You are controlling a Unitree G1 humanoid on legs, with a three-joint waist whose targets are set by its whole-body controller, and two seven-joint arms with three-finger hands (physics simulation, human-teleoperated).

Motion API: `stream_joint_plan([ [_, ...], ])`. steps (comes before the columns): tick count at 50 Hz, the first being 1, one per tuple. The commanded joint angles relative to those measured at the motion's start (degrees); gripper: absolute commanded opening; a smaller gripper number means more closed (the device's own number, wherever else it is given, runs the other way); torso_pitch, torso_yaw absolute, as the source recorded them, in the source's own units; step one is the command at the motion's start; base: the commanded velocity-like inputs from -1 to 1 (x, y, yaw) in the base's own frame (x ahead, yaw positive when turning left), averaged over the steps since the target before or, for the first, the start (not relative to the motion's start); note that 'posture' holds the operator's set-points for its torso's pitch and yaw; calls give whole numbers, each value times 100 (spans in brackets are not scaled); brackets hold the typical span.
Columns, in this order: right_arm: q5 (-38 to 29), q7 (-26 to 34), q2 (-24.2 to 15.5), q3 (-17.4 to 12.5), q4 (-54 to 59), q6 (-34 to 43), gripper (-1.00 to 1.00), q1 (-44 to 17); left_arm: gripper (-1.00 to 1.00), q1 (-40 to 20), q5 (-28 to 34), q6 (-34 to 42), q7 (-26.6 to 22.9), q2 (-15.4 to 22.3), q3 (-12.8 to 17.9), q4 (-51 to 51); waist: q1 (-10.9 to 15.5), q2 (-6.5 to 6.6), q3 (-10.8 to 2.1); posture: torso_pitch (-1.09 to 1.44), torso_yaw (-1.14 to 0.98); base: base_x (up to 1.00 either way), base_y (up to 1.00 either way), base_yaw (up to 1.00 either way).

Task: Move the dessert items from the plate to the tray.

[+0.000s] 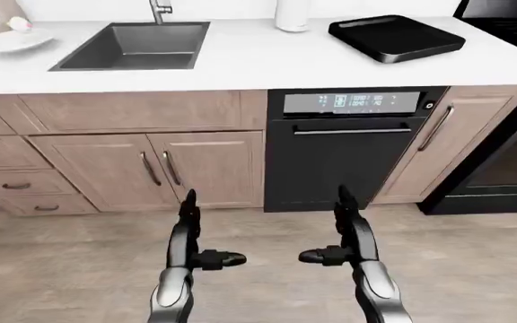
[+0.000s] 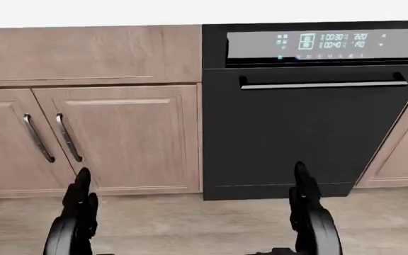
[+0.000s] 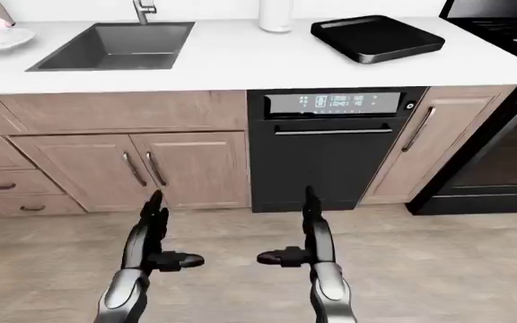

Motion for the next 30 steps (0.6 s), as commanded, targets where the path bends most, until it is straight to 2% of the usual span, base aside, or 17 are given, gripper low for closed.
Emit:
stream_joint_plan([
  [1,5,-102,-70,-43,-1050,227,100,-568,100,-514,-9,1163,-83,132,-86,-1692,-12,-45,-5,0,0,0,0,0],
  [3,25,-37,-140,-93,-1392,591,100,-670,100,-782,128,1702,-112,206,-36,-2088,25,14,-407,0,0,0,0,0],
  [4,-160,-103,-202,-99,-1472,746,100,-736,100,-978,18,1950,-30,157,118,-2232,12,4,-207,0,0,0,0,0],
  [5,20,17,-219,-202,-1643,876,100,-828,100,-1182,-23,2267,-109,232,140,-2431,26,-59,-145,0,0,0,0,0],
  [7,219,-18,-322,-447,-1915,1448,100,-1103,100,-1769,-29,2849,-52,386,294,-2478,44,-57,-397,0,0,0,0,0],
  [9,187,-48,-488,-530,-2162,1827,100,-1350,100,-2114,-29,3108,-39,520,388,-2527,62,-51,-451,0,0,0,0,0],
  [10,178,-52,-632,-620,-2396,2320,100,-1597,100,-2427,-225,3453,19,552,580,-2543,65,-47,-462,0,0,0,0,0],
  [12,385,-64,-747,-801,-2566,2762,100,-1990,100,-2748,-290,3775,57,726,585,-2554,70,-41,-511,0,0,0,0,0],
  [13,214,-69,-919,-731,-2611,2979,100,-2161,100,-2855,-185,3862,-41,898,497,-2570,67,-33,-517,0,0,0,0,0],
  [14,417,109,-979,-806,-2755,3251,100,-2387,100,-3147,-264,4129,41,911,652,-2573,64,-29,-510,0,0,0,0,0],
  [15,593,123,-1022,-924,-2791,3440,100,-2646,100,-3344,-208,4302,-85,1081,548,-2574,58,-29,-510,0,0,0,0,0],
  [16,632,108,-1084,-928,-2795,3506,100,-2753,100,-3451,-174,4404,-102,1107,548,-2536,44,0,-614,0,0,0,8,0],
  [17,846,81,-1097,-1038,-2825,3669,100,-2946,100,-3722,-162,4502,-104,1161,590,-2406,24,-6,-586,0,0,0,45,0],
  [19,918,11,-1272,-1070,-2846,3839,100,-3194,100,-4063,-123,4665,-170,1275,570,-2326,30,-367,-484,0,0,0,100,0],
  [21,973,21,-1389,-1083,-3015,4000,100,-3218,100,-4268,-99,4846,-167,1318,581,-2344,-6,-408,-529,0,0,0,91,0],
  [27,1127,-18,-1596,-1226,-3256,4189,100,-3221,100,-4673,-30,4997,-228,1429,576,-2259,-29,-211,-399,0,0,0,82,0],
  [30,1240,-118,-1583,-1262,-3398,4267,100,-3274,100,-4571,-30,4949,-254,1439,624,-2336,-41,24,-385,0,0,0,82,0],
])
